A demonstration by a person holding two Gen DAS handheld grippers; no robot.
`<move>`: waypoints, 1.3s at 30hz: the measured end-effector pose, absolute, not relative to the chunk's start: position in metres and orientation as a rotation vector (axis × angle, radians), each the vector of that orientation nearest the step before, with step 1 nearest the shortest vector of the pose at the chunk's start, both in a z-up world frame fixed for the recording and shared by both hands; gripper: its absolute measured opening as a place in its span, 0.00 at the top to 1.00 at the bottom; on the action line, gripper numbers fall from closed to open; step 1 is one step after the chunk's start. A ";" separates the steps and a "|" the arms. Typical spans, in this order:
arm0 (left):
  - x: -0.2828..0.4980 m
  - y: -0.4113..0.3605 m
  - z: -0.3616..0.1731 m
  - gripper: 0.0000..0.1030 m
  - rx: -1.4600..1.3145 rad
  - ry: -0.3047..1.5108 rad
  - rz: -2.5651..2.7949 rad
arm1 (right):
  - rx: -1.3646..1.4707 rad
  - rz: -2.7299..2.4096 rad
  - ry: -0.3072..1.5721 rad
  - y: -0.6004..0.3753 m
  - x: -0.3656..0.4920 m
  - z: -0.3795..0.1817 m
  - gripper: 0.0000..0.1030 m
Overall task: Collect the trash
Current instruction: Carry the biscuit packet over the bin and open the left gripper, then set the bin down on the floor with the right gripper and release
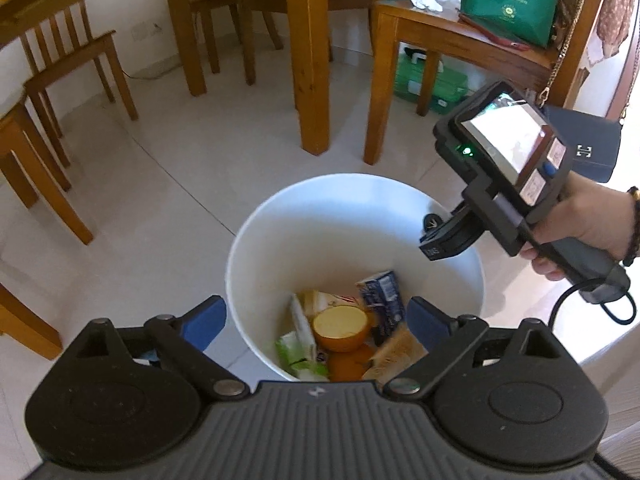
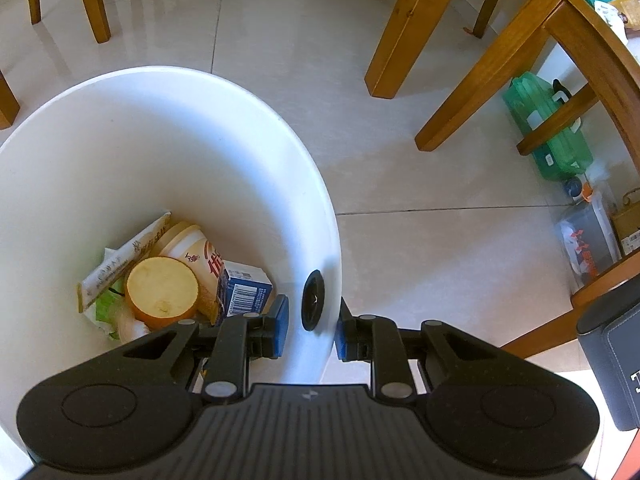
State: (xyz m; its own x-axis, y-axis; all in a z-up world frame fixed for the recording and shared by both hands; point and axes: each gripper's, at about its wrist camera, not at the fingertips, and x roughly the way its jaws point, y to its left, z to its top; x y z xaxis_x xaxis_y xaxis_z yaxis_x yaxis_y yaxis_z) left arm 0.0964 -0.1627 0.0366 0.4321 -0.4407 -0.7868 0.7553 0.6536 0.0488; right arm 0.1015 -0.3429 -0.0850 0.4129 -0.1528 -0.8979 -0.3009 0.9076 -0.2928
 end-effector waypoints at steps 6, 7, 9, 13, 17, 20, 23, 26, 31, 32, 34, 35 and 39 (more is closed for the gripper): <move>0.087 -0.158 0.038 0.03 0.429 0.777 -0.718 | -0.443 0.105 1.154 -0.344 0.101 -0.084 0.74; 0.086 -0.157 0.038 0.03 0.430 0.769 -0.707 | -0.444 0.107 1.154 -0.344 0.101 -0.084 0.74; 0.083 -0.156 0.037 0.02 0.412 0.755 -0.668 | -0.444 0.110 1.154 -0.344 0.101 -0.083 0.74; 0.076 -0.154 0.035 0.01 0.365 0.725 -0.614 | -0.448 0.127 1.155 -0.345 0.098 -0.081 0.73; 0.074 -0.157 0.029 0.01 0.347 0.768 -0.564 | -0.452 0.166 1.162 -0.347 0.088 -0.075 0.70; 0.074 -0.160 0.026 0.01 0.343 0.825 -0.542 | -0.438 0.208 1.178 -0.350 0.079 -0.070 0.55; 0.074 -0.161 0.025 0.01 0.330 0.874 -0.515 | -0.444 0.246 1.179 -0.349 0.067 -0.063 0.28; 0.075 -0.160 0.023 0.01 0.281 0.930 -0.484 | -0.447 0.285 1.185 -0.347 0.056 -0.054 0.14; 0.075 -0.152 0.021 0.01 0.161 1.064 -0.406 | -0.396 0.310 1.233 -0.345 0.037 -0.034 0.04; 0.074 -0.150 0.022 0.01 0.144 1.083 -0.382 | -0.384 0.312 1.240 -0.344 0.032 -0.028 0.03; 0.071 -0.145 0.024 0.01 0.118 1.111 -0.348 | -0.368 0.309 1.247 -0.343 0.024 -0.018 0.01; 0.069 -0.142 0.026 0.01 0.106 1.124 -0.342 | -0.365 0.301 1.243 -0.343 0.019 -0.013 0.00; 0.061 -0.136 0.038 0.01 0.081 1.142 -0.334 | -0.346 0.241 1.219 -0.346 0.000 0.008 0.00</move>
